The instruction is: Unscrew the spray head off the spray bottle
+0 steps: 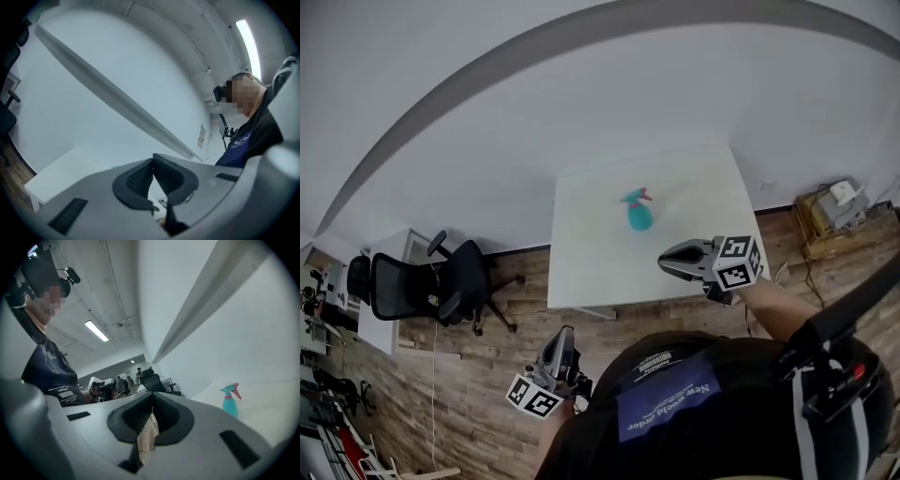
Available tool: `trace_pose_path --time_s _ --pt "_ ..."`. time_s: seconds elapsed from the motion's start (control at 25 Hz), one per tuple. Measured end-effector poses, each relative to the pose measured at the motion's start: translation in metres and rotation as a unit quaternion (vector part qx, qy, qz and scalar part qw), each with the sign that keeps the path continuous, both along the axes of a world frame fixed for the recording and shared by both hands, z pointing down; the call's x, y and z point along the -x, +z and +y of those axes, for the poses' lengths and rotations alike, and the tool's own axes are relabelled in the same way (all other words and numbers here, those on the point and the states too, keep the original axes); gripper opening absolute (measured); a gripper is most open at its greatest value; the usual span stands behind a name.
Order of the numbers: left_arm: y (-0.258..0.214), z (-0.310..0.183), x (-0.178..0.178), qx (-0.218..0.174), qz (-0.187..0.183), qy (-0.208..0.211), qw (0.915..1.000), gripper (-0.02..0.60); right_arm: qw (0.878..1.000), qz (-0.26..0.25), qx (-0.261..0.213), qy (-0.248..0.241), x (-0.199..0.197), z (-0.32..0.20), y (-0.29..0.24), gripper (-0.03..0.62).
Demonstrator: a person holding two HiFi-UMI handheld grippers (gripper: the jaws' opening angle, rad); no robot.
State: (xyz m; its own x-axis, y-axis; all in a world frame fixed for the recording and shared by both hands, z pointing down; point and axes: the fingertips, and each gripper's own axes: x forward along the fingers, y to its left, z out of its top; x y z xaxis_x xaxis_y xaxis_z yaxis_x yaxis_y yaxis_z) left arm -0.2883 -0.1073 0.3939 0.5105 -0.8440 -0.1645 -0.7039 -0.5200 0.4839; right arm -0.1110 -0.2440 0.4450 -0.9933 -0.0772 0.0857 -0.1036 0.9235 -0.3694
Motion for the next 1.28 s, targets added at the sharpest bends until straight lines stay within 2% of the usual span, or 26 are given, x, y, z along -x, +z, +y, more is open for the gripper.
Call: trace_pose_path --time_s 0.28,0.48,0.72,0.88,1.0,1.12,1.28 --pt "0.006 -0.059 -0.018 0.016 -0.01 0.032 0.9993 0.005 0.999 -0.004 0.023 0.042 -0.034 -0.042 0.017 -0.003" --pt "0.016 -0.107 -0.017 0.014 -0.005 0.085 0.9963 0.005 0.995 0.005 0.033 0.091 -0.043 -0.072 0.031 -0.003" --pt "0.033 -0.184 0.016 0.007 0.016 0.165 0.9861 0.005 0.985 0.027 0.026 0.169 -0.025 -0.113 0.033 -0.003" --pt "0.027 -0.226 0.048 -0.004 0.001 0.225 0.9743 0.005 0.977 0.038 0.03 0.21 0.007 -0.131 0.029 -0.003" --pt "0.026 -0.263 0.077 -0.013 0.0 0.246 0.9691 0.005 0.968 0.055 0.022 0.242 0.031 -0.16 0.022 -0.003" --pt "0.036 -0.284 0.093 -0.01 0.002 0.263 0.9648 0.005 0.967 0.07 0.016 0.246 0.053 -0.173 0.017 -0.003" --pt "0.054 -0.298 0.091 0.002 -0.003 0.279 0.9604 0.005 0.966 0.118 -0.006 0.228 0.062 -0.184 0.02 -0.003"
